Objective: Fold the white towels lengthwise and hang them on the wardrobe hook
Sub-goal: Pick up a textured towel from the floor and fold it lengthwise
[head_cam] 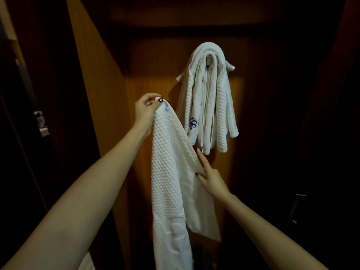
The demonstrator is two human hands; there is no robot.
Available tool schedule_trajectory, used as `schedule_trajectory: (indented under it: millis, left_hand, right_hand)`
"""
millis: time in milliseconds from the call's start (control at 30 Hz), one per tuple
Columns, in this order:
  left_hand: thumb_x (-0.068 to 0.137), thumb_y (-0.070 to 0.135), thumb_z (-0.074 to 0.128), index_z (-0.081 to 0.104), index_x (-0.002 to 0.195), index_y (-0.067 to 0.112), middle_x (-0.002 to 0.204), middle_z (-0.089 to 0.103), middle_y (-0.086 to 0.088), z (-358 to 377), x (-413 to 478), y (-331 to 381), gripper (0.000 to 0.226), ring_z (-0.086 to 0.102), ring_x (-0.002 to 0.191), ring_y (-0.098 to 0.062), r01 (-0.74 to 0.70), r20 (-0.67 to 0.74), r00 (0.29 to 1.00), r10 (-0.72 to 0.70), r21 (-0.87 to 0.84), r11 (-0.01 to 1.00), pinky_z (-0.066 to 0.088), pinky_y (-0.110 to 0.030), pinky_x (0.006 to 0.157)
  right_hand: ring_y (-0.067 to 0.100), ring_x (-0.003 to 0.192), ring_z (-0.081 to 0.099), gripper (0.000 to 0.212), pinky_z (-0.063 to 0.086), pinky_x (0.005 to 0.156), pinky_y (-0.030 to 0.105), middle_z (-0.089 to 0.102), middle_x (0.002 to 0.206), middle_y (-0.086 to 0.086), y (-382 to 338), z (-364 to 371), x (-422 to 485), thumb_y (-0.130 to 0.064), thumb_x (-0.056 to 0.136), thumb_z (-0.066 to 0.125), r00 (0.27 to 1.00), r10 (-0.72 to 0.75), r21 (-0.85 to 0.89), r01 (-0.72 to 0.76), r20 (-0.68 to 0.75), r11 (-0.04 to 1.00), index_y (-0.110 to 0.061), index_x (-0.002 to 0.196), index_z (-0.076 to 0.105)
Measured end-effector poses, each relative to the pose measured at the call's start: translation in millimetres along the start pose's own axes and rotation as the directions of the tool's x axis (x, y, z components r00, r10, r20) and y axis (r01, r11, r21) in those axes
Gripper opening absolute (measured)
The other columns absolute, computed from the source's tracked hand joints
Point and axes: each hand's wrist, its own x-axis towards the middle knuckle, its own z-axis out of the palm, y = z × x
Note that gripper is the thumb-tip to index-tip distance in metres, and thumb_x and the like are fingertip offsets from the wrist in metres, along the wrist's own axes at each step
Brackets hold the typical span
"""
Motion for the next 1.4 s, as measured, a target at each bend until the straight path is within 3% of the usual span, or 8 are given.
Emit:
schedule_trajectory:
  millis: [233, 400, 533, 667, 833, 967, 1233, 1400]
  left_hand:
    - [0.086, -0.001, 0.061, 0.065, 0.091, 0.013, 0.082, 0.065, 0.0, 2, -9, -18, 0.016, 0.061, 0.075, -0.008, 0.057, -0.062, 0.997, -0.056, 0.009, 0.998, 0.049, -0.018, 0.066]
    - [0.086, 0.001, 0.062, 0.066, 0.092, 0.011, 0.081, 0.065, -0.004, 8, -14, -30, 0.012, 0.059, 0.074, -0.011, 0.052, -0.015, 0.999, -0.051, 0.066, 0.996, 0.046, -0.019, 0.064]
    - [0.088, 0.0, 0.06, 0.065, 0.098, 0.004, 0.088, 0.063, -0.011, 7, -24, -41, 0.011, 0.057, 0.081, -0.016, 0.083, -0.043, 0.996, -0.078, 0.116, 0.99, 0.045, -0.023, 0.066]
    - [0.088, -0.003, 0.058, 0.061, 0.096, 0.006, 0.074, 0.059, 0.002, 14, -48, -50, 0.013, 0.057, 0.066, -0.003, 0.205, -0.127, 0.972, -0.195, 0.069, 0.976, 0.042, -0.008, 0.053]
    - [0.084, -0.008, 0.058, 0.063, 0.093, 0.006, 0.083, 0.063, -0.006, 41, -85, -51, 0.017, 0.056, 0.069, -0.006, 0.146, 0.086, 0.985, -0.152, 0.075, 0.986, 0.042, -0.012, 0.057]
    - [0.088, -0.005, 0.056, 0.071, 0.086, 0.014, 0.092, 0.065, -0.002, 47, -97, -46, 0.024, 0.058, 0.077, -0.006, 0.212, 0.205, 0.956, -0.211, 0.019, 0.977, 0.046, -0.017, 0.058]
    - [0.09, -0.004, 0.055, 0.07, 0.097, 0.025, 0.107, 0.066, 0.004, 68, -123, -28, 0.034, 0.06, 0.098, -0.007, 0.089, 0.474, 0.875, -0.096, 0.038, 0.995, 0.048, -0.014, 0.081]
    - [0.079, 0.022, 0.076, 0.054, 0.107, 0.023, 0.112, 0.053, 0.005, 87, -138, -29, 0.037, 0.049, 0.095, -0.003, 0.021, 0.52, 0.847, -0.113, 0.179, 0.984, 0.039, -0.01, 0.076]
  right_hand:
    - [-0.001, 0.124, 0.044, 0.089, 0.041, 0.103, 0.023, 0.04, 0.142, -0.019, 32, -60, -25, -0.002, 0.09, 0.056, 0.999, 0.024, -0.047, -0.022, 0.036, 0.999, -0.061, 0.143, 0.017]
    - [-0.001, 0.09, 0.066, 0.083, 0.053, 0.087, 0.02, 0.068, 0.111, -0.014, 50, -81, -49, -0.016, 0.096, 0.056, 0.984, 0.144, -0.134, -0.13, 0.104, 0.982, -0.072, 0.135, 0.009]
    - [-0.014, 0.107, 0.056, 0.07, 0.041, 0.087, 0.002, 0.056, 0.122, -0.029, 45, -105, -53, -0.003, 0.093, 0.058, 0.992, 0.102, -0.021, -0.104, -0.078, 0.994, -0.057, 0.133, 0.04]
    - [0.003, 0.118, 0.058, 0.053, 0.044, 0.095, 0.011, 0.065, 0.119, -0.016, 21, -123, -31, 0.004, 0.089, 0.058, 0.984, 0.097, 0.17, -0.071, -0.147, 0.983, -0.04, 0.119, 0.062]
    - [0.009, 0.078, 0.06, 0.044, 0.044, 0.068, 0.025, 0.073, 0.101, 0.01, -24, -124, 9, 0.005, 0.088, 0.053, 0.978, 0.183, 0.289, -0.145, -0.106, 0.946, -0.029, 0.108, 0.072]
    - [0.007, 0.054, 0.052, 0.041, 0.045, 0.05, 0.019, 0.06, 0.074, 0.006, -45, -134, 23, 0.011, 0.084, 0.048, 0.93, 0.343, 0.495, -0.237, -0.134, 0.836, -0.017, 0.1, 0.073]
    - [0.014, 0.057, 0.068, 0.038, 0.055, 0.054, 0.024, 0.061, 0.085, 0.012, -64, -123, 16, 0.016, 0.086, 0.042, 0.893, 0.406, 0.69, -0.17, -0.194, 0.703, -0.004, 0.1, 0.07]
    - [0.027, 0.063, 0.072, 0.035, 0.056, 0.057, 0.026, 0.064, 0.099, 0.016, -57, -116, 8, 0.011, 0.089, 0.041, 0.841, 0.463, 0.696, -0.153, -0.281, 0.701, -0.01, 0.1, 0.067]
